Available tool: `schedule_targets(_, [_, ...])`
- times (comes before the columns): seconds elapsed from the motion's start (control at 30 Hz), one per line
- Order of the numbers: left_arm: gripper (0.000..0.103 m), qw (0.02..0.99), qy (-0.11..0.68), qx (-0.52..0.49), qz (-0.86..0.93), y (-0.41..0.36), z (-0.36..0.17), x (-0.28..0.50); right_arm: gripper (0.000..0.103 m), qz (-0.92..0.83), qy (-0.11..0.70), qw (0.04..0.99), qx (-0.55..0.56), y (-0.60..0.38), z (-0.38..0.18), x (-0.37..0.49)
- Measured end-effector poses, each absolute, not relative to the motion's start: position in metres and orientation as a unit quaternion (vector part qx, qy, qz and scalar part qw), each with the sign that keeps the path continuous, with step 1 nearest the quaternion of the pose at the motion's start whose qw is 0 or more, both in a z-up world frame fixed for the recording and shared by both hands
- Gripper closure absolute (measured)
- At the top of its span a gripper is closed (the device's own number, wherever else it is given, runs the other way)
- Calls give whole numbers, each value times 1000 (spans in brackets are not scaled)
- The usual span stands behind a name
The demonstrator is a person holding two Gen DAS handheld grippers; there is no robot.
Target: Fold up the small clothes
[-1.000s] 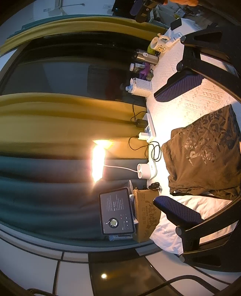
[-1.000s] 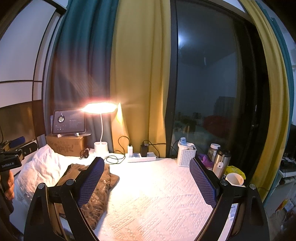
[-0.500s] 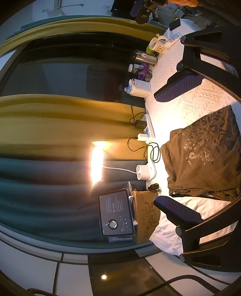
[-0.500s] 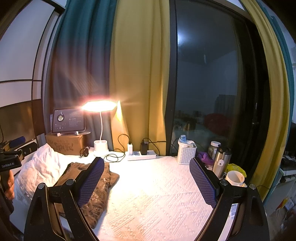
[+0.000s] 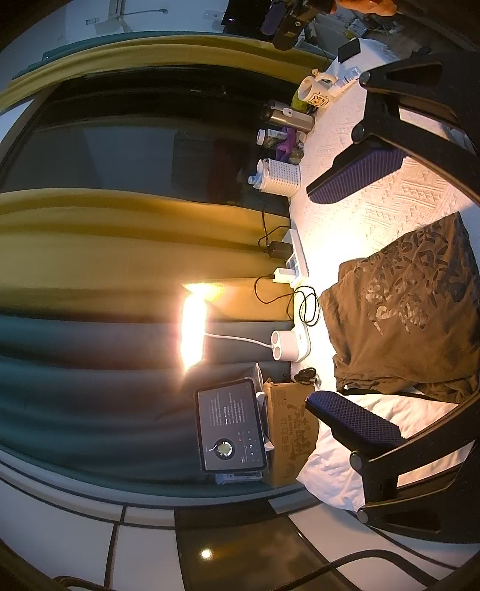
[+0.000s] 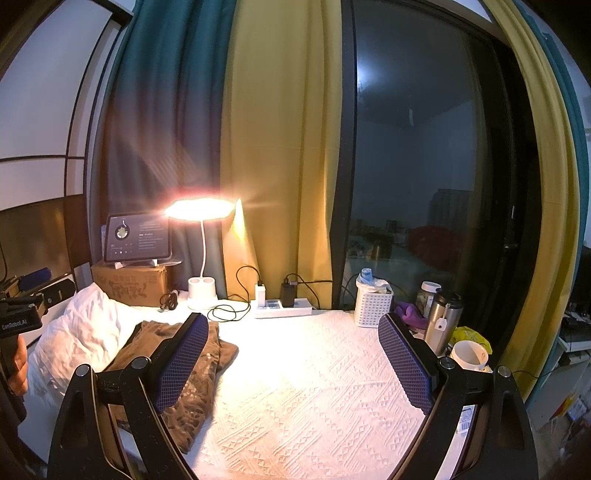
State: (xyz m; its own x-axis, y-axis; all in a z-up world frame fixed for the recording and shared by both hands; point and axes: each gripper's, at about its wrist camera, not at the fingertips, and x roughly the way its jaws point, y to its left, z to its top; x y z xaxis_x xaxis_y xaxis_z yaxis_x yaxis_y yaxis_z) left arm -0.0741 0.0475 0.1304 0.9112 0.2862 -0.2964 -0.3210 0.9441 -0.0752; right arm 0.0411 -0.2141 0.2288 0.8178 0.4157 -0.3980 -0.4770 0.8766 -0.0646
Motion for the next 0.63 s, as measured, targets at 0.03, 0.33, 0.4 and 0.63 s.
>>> schedule_targets(0.03, [3, 976, 142, -61, 155, 47, 130, -74, 9, 235, 190, 950, -81, -214, 229, 41])
schedule_targets(0.33, [3, 976, 143, -62, 154, 47, 130, -74, 9, 235, 190, 950, -81, -214, 228, 40])
schedule_targets(0.4, [3, 977, 143, -63, 147, 46, 130, -73, 9, 235, 191, 950, -81, -214, 228, 40])
schedule_targets(0.63, [3, 981, 138, -52, 127, 42, 128, -73, 9, 228, 195, 950, -85, -217, 225, 41])
